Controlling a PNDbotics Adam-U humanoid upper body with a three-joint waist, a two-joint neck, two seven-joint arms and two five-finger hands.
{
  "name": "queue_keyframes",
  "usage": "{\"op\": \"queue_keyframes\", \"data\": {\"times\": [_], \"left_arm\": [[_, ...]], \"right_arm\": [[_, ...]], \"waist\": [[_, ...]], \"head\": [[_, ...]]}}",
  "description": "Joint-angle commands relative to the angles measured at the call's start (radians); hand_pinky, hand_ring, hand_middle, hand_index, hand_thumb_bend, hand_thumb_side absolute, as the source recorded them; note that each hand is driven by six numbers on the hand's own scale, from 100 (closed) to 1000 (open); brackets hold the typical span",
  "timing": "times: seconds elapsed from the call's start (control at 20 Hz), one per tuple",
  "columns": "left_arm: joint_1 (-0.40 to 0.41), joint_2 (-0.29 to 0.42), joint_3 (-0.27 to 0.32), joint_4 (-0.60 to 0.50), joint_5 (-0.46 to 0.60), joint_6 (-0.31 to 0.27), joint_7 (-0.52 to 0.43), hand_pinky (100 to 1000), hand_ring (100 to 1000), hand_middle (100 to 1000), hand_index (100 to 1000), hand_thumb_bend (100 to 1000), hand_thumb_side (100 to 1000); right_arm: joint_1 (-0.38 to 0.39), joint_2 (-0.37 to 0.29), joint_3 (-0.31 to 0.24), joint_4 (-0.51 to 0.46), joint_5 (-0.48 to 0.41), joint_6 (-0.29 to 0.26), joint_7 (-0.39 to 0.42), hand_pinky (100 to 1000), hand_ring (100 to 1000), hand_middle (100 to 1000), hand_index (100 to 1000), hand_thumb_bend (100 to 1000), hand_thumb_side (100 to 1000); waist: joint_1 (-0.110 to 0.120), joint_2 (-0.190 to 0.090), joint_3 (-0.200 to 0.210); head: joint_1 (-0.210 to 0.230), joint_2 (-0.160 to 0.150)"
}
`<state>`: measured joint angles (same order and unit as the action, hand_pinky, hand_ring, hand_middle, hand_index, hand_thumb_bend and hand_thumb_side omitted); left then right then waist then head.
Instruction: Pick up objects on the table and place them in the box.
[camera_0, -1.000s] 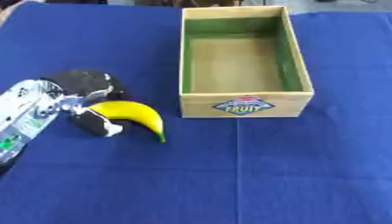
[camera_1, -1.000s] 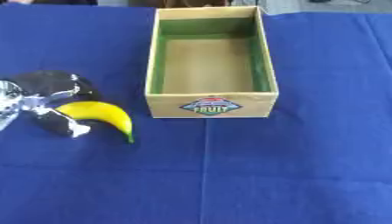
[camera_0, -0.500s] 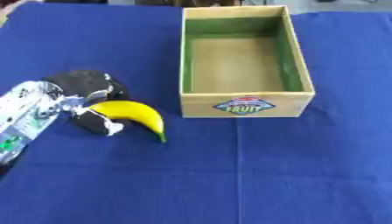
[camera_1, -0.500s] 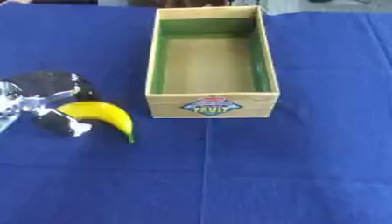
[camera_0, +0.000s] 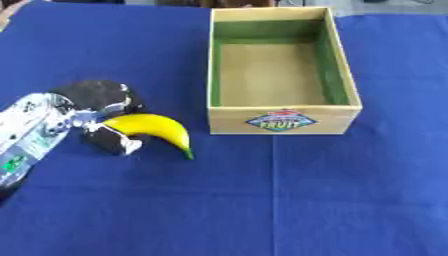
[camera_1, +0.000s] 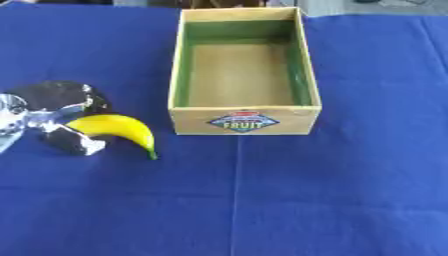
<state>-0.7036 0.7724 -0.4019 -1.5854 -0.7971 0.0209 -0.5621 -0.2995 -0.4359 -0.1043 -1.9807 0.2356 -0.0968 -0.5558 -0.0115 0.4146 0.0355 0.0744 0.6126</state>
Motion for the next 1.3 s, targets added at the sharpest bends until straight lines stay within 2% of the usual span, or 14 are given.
{"op": "queue_keyframes", "data": {"times": [0.05, 0.35, 0.8, 1.3], "left_arm": [[-0.01, 0.015, 0.004, -0.012, -0.015, 0.0, 0.02, 433, 580, 546, 713, 191, 508], [-0.007, 0.02, 0.01, -0.019, -0.02, 0.01, 0.047, 417, 567, 527, 698, 100, 524], [0.002, 0.04, 0.036, -0.06, -0.013, 0.032, 0.069, 399, 554, 520, 694, 100, 554], [0.044, 0.11, 0.087, -0.153, -0.02, 0.06, 0.078, 384, 540, 507, 685, 100, 550]], "right_arm": [[-0.004, -0.016, -0.007, -0.019, -0.008, -0.001, -0.003, 797, 741, 748, 918, 100, 1000], [-0.002, -0.016, -0.007, -0.019, -0.008, -0.001, -0.004, 797, 742, 748, 918, 100, 1000], [0.0, -0.018, -0.008, -0.019, -0.007, -0.001, -0.004, 798, 742, 748, 918, 100, 1000], [0.004, -0.024, -0.011, -0.019, -0.005, -0.001, -0.006, 800, 744, 748, 919, 100, 1000]], "waist": [[0.001, -0.019, 0.0], [0.002, -0.021, 0.001], [0.005, -0.024, 0.004], [0.011, -0.03, 0.011]], "head": [[0.003, -0.013], [0.003, -0.013], [0.001, -0.009], [-0.005, -0.004]]}}
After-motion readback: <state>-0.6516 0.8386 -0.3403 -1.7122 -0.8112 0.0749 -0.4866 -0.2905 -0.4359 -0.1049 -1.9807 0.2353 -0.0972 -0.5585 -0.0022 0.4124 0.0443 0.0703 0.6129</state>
